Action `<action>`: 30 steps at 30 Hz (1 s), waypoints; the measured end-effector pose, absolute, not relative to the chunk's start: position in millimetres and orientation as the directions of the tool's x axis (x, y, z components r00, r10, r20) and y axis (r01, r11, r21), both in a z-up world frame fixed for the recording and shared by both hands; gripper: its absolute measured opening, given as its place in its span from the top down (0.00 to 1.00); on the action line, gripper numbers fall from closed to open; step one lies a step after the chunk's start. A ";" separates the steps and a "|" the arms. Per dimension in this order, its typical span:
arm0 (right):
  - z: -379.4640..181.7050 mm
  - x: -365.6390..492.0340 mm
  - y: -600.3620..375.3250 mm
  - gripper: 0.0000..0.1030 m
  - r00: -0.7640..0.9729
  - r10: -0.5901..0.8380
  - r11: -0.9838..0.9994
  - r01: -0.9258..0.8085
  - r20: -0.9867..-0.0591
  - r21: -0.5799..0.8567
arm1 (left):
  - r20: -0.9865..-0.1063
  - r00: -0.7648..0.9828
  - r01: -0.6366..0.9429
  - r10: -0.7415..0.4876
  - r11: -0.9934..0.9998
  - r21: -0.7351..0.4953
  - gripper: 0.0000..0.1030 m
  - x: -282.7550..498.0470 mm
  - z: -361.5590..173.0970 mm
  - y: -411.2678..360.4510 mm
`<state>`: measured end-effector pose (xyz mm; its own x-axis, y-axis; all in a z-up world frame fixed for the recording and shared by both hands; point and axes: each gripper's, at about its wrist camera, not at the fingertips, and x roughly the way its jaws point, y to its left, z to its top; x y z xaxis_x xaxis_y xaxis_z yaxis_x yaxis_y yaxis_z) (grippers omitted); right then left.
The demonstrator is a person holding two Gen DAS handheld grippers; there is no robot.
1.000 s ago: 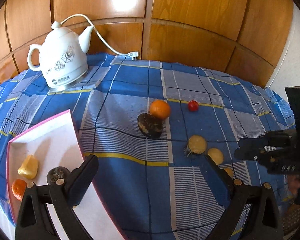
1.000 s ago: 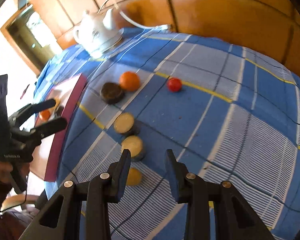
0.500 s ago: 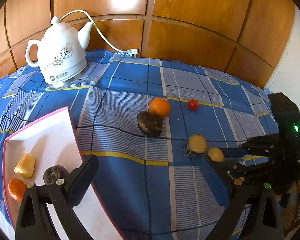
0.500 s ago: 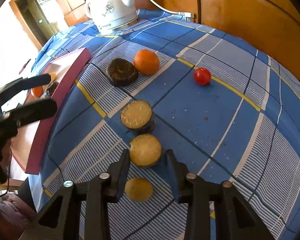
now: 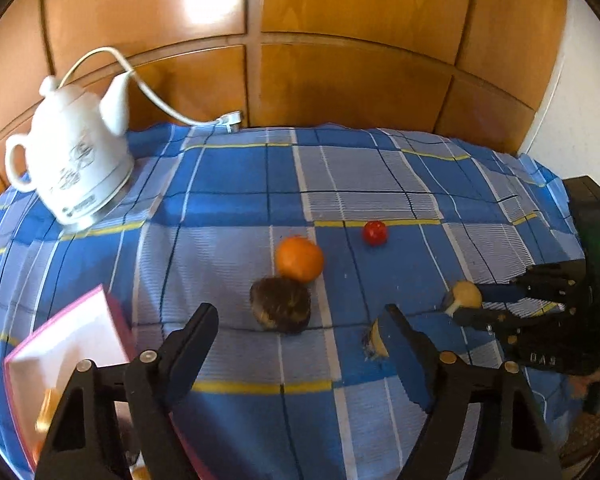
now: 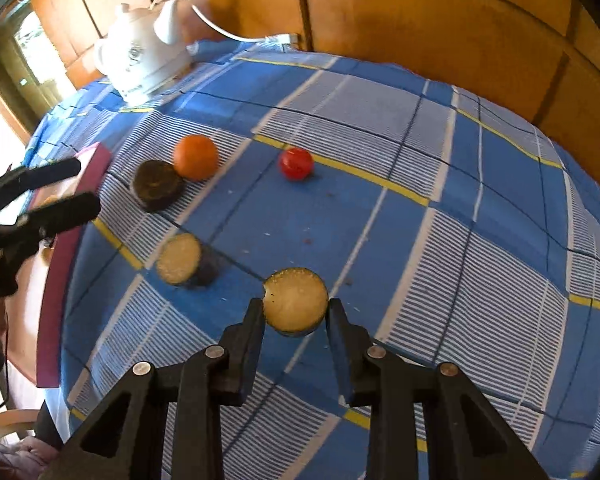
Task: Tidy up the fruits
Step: 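Close the left tool around the orange, then carry the orange with the left tool into the tray and release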
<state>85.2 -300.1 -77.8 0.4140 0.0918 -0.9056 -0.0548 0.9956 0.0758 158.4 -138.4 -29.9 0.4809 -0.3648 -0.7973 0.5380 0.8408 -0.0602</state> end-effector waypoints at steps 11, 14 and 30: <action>-88.0 89.3 -298.6 0.69 0.367 0.082 0.996 -0.071 -0.927 0.060 | -0.862 0.416 0.593 -0.289 0.805 0.016 0.30 206.1 -55.7 -190.8; -88.1 90.6 -298.0 0.69 0.367 0.080 0.996 -0.073 -0.927 0.057 | -0.885 0.387 0.583 -0.261 0.812 0.015 0.30 219.1 -68.8 -197.4; -89.8 89.8 -300.3 0.69 0.375 0.084 0.995 -0.080 -0.923 0.058 | -0.778 0.469 0.454 -0.418 0.870 -0.194 0.62 208.1 -19.9 -138.6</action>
<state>89.8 -300.3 -89.8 0.3753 0.0835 -0.9231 -0.0796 0.9952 0.0577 208.1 -138.6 -19.9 0.4690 -0.4184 -0.7778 0.4537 0.8697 -0.1942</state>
